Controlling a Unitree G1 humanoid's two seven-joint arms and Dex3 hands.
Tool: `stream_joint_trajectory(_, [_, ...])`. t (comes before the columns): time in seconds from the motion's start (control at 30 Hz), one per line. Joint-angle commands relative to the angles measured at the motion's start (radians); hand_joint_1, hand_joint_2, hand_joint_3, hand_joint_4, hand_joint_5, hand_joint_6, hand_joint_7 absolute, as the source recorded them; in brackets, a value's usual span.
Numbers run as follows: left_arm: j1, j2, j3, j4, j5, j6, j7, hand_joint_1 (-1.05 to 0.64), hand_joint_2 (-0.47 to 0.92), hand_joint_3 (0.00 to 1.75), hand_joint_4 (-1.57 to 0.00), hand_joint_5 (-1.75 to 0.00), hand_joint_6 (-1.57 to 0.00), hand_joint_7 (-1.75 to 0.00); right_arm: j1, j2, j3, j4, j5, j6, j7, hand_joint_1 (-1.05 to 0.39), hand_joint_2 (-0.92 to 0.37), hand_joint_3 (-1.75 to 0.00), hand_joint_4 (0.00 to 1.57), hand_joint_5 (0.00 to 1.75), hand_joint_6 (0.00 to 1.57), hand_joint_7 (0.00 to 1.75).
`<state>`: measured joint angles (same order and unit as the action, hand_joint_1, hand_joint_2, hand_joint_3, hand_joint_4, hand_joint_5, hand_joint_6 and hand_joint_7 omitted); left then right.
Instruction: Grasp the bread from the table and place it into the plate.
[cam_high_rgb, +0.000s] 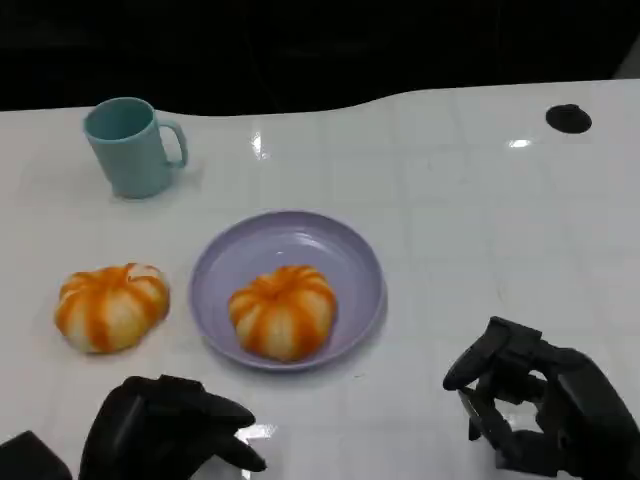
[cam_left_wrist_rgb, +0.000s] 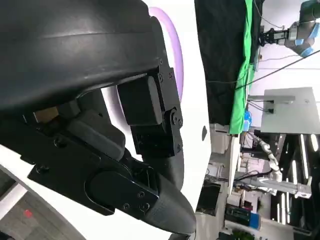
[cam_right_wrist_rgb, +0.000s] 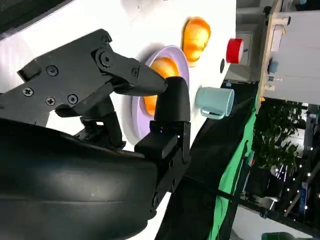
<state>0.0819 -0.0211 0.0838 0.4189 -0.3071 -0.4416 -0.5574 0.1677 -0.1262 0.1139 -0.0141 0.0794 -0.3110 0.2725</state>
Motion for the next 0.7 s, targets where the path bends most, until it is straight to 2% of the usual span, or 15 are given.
stream_joint_trajectory(0.03, [-0.003, 0.016, 0.008, 0.008, -0.003, -0.004, 0.0, -1.05, 0.78, 0.0, -1.57, -0.37, -1.57, -0.15, -0.009, -0.004, -0.021, 0.018, 0.009, -0.028, 0.007, -0.23, -0.62, -0.96, 0.68, 1.75, 0.64, 1.54])
stream_joint_trajectory(0.33, [-0.002, 0.016, 0.006, 0.005, -0.005, 0.004, 0.003, -1.05, 0.77, 0.0, -1.57, -0.37, -1.57, -0.16, -0.022, -0.001, -0.028, 0.052, -0.02, -0.073, 0.001, -0.24, -0.62, -0.95, 0.7, 1.75, 0.64, 1.51])
stream_joint_trajectory(0.7, [-0.007, 0.023, 0.008, 0.016, -0.008, -0.007, -0.006, -1.05, 0.77, 0.0, -1.57, -0.37, -1.57, -0.16, -0.029, 0.006, -0.031, 0.067, -0.028, -0.09, -0.003, -0.23, -0.62, -0.94, 0.7, 1.75, 0.64, 1.51])
